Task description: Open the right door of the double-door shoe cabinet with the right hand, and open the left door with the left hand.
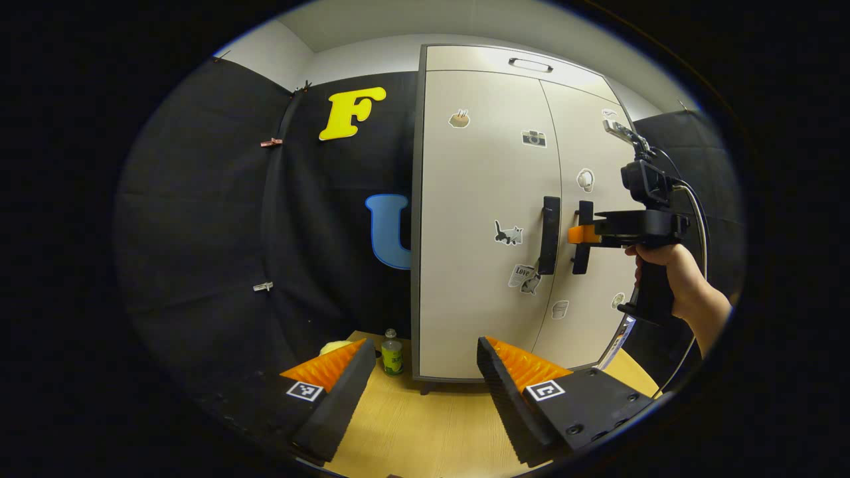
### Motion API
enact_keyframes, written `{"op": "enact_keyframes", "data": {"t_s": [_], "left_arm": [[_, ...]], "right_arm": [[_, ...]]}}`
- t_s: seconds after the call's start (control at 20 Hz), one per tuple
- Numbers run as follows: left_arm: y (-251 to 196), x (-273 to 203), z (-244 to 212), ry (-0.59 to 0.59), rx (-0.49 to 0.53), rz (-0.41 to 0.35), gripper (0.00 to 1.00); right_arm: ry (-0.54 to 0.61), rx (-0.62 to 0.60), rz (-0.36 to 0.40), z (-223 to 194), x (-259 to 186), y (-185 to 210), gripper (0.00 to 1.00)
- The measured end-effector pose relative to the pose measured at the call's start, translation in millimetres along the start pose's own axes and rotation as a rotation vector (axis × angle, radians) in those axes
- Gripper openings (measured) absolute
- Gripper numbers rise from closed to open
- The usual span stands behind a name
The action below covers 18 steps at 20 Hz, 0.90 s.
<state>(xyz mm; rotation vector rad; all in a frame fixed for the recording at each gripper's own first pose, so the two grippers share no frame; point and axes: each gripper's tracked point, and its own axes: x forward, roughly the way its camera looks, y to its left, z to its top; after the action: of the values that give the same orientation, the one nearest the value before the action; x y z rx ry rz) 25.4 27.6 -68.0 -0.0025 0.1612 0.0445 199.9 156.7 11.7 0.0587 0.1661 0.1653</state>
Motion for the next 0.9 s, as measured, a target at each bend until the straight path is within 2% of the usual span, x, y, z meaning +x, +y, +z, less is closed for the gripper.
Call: {"op": "enact_keyframes", "data": {"t_s": [0.3, 0.4, 0.45, 0.5, 0.7, 0.9], "left_arm": [[7, -19, -6, -0.002, -0.018, -0.004, 0.95], [10, -24, -8, 0.001, -0.022, -0.005, 0.95], [13, -28, -7, -0.003, -0.023, -0.006, 0.95], [16, -31, -6, -0.007, -0.024, -0.006, 0.95], [19, -41, -6, -0.017, -0.04, -0.022, 0.95], [17, -50, -8, -0.015, -0.029, -0.053, 0.95]], "right_arm": [[0.015, 0.005, 0.006, -1, 0, 0, 0.31], [0.022, 0.0, 0.02, -1, -1, 0, 0.21], [0.031, 0.006, 0.029, -4, -2, 1, 0.22], [0.037, 0.006, 0.039, -1, -6, 1, 0.17], [0.041, 0.001, 0.052, 0, -22, 1, 0.17], [0.019, -0.009, 0.033, 3, -37, -8, 0.17]]}}
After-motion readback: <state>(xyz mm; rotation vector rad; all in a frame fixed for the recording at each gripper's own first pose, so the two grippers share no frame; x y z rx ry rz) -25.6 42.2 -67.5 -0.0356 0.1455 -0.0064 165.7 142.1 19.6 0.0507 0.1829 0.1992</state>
